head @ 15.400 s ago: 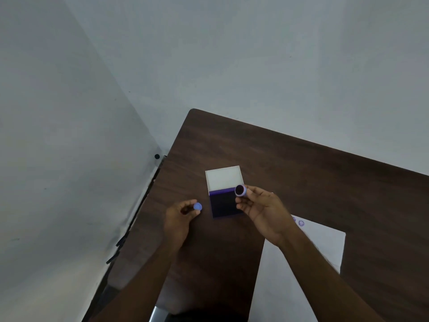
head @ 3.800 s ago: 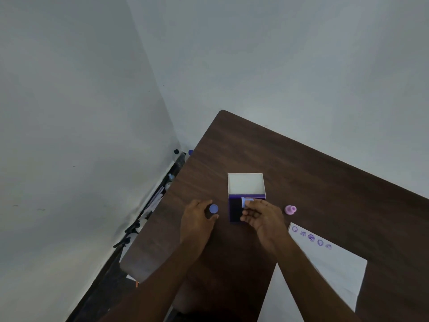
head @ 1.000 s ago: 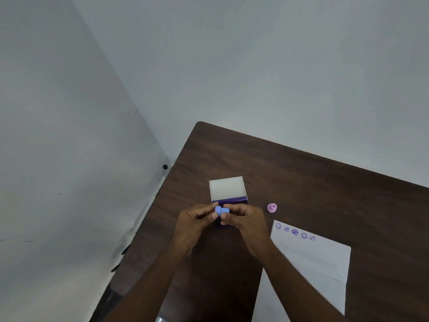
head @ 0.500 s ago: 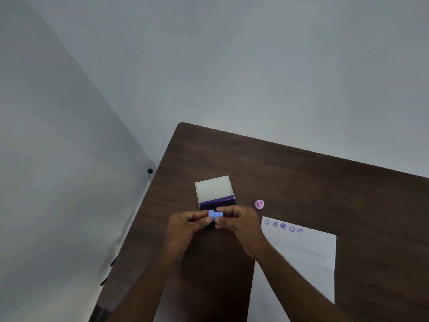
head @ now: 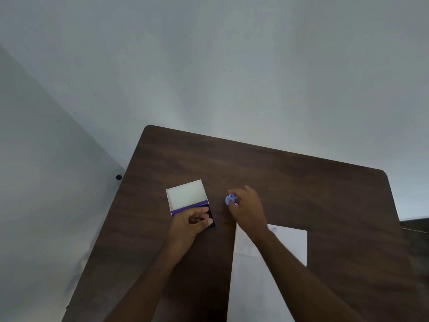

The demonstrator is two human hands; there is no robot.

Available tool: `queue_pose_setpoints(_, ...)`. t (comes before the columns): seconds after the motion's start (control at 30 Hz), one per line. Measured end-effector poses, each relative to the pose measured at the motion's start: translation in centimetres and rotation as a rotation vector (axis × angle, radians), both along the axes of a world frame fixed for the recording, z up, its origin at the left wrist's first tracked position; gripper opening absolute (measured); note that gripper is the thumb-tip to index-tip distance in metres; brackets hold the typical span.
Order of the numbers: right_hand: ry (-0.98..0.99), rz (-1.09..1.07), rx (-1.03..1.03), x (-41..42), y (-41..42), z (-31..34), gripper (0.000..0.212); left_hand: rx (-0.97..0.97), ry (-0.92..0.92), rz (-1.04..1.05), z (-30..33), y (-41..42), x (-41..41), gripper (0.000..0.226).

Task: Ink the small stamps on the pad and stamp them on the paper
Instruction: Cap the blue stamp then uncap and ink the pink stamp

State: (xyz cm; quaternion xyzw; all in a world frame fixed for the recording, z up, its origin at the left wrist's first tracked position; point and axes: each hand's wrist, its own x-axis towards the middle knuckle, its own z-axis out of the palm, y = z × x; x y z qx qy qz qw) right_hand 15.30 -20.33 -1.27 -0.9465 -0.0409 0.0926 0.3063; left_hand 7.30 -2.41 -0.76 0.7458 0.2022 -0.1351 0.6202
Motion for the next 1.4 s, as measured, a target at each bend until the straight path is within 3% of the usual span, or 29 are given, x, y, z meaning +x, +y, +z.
queue_pose_setpoints(0.23, 0.106, 0.088, -0.093, 1.6, 1.2, -1.4, 0.013, 0.075, 0.012, 0.006, -0.7, -1.1, 1.4, 0.027)
queue_pose_setpoints(0.83, -0.03, 0.03, -0.139, 0.7, 1.1, -2.4, 0.016, 0.089, 0.02, 0.011, -1.5, -0.4, 1.6, 0.023)
queue_pose_setpoints(1.07, 0.196, -0.072, -0.219, -0.5, 0.7, -2.7, 0.033, 0.091, 0.041, 0.039, -1.1, -0.2, 1.1, 0.02)
queue_pose_setpoints(1.4, 0.258, -0.134, -0.19, -0.4, 0.6, -1.6, 0.024, 0.081, 0.021, 0.082, -0.4, -0.1, 0.9, 0.02)
